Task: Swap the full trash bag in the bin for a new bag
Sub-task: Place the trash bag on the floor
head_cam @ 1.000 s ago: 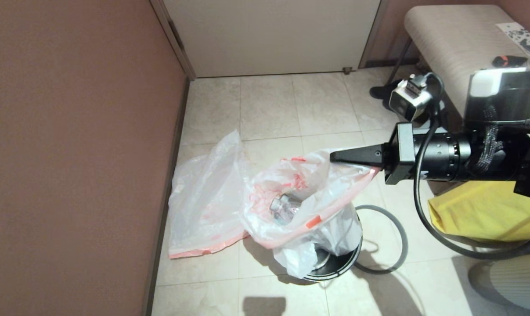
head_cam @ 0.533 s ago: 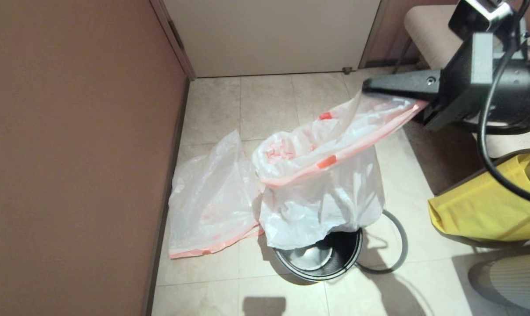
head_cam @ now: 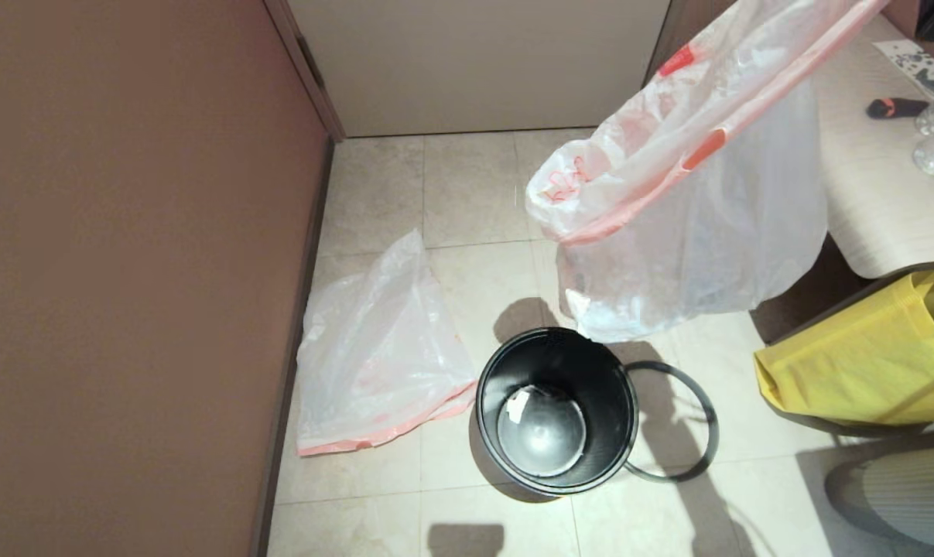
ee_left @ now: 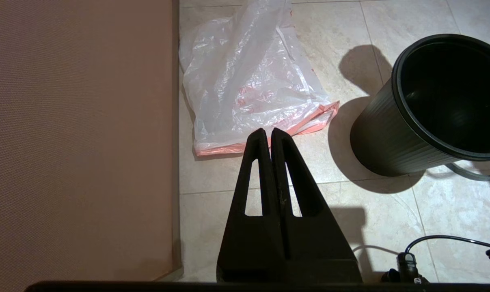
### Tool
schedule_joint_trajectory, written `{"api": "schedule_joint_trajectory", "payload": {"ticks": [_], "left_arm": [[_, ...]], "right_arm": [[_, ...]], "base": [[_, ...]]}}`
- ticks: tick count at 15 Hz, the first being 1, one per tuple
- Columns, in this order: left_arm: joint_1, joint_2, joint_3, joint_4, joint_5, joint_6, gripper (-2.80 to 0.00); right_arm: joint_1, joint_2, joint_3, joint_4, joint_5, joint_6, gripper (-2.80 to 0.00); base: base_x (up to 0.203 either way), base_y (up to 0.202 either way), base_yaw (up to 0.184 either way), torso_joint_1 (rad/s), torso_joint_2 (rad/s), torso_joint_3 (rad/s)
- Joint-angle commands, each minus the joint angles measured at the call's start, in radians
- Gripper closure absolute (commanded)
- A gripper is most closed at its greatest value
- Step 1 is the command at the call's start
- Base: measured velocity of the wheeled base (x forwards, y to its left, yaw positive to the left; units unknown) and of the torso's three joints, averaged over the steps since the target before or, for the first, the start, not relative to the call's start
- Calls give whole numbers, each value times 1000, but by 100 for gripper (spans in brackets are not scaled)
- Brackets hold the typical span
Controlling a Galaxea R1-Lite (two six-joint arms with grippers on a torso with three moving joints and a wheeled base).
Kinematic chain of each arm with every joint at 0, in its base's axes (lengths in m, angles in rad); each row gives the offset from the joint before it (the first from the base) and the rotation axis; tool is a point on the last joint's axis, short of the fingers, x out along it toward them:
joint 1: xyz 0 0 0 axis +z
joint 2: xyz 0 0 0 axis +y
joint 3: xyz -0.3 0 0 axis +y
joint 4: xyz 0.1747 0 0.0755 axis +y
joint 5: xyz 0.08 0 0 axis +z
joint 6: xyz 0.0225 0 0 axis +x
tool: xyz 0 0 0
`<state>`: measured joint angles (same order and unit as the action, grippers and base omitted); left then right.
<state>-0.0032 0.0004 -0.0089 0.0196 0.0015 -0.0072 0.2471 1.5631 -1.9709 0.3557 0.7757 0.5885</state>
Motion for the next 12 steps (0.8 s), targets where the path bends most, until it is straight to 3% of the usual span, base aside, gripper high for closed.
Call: {"api": "schedule_joint_trajectory", "payload": {"ticks": [1, 4, 6, 9, 12], "left_arm": [[0, 1, 0, 0, 0, 0, 0], [0, 0, 0, 0, 0, 0, 0], [0, 1, 0, 0, 0, 0, 0], [0, 1, 0, 0, 0, 0, 0], [0, 1, 1, 0, 0, 0, 0]], "right_arm": [[-27, 57, 12, 93, -154, -226, 0], [-37, 120, 163, 99, -595, -617, 0], [-46, 226, 267, -83, -829, -803, 0], [-83, 379, 266, -353, -937, -929, 0], [-105, 509, 167, -436, -1005, -1043, 0]], "base": [[0, 0, 0, 0, 0, 0], [0, 0, 0, 0, 0, 0], [0, 0, 0, 0, 0, 0], [0, 0, 0, 0, 0, 0], [0, 0, 0, 0, 0, 0]]}}
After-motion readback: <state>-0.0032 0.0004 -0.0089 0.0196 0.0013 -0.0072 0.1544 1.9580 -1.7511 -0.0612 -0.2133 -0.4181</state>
